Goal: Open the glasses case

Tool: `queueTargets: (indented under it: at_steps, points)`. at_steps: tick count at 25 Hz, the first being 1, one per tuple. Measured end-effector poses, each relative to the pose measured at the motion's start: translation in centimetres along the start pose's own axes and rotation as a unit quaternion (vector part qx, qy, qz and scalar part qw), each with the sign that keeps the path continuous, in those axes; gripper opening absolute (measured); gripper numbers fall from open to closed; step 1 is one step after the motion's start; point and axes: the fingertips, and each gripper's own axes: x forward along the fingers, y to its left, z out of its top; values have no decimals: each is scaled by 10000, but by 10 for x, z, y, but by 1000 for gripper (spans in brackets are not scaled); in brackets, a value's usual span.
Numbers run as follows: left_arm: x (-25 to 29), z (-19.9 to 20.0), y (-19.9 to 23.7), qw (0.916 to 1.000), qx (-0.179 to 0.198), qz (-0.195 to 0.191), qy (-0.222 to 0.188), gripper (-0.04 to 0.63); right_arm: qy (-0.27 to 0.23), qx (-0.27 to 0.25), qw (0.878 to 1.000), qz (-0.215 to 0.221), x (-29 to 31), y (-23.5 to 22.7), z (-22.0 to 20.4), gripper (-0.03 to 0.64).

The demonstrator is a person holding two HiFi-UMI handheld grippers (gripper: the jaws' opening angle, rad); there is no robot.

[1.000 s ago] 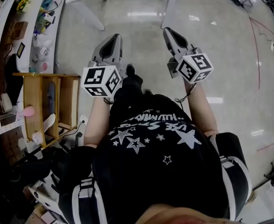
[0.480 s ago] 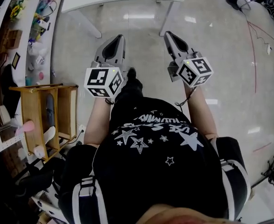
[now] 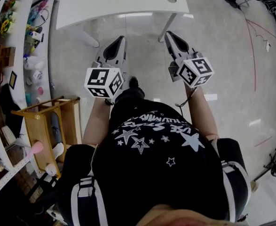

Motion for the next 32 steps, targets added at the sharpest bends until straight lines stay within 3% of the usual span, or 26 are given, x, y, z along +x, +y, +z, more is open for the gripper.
queueTargets:
  at_steps: [13,23,32]
  points:
    - [76,13,70,9984,-39,-490,289,14,89,118,9988,-473,90,-29,13,9]
    - [92,7,97,9982,-89,-464,364,14,266,67,9985,-481,115,-33,7,9]
    - [107,12,119,9995,3,-104,303,14,142,48,9993,-338,148,-55,18,9]
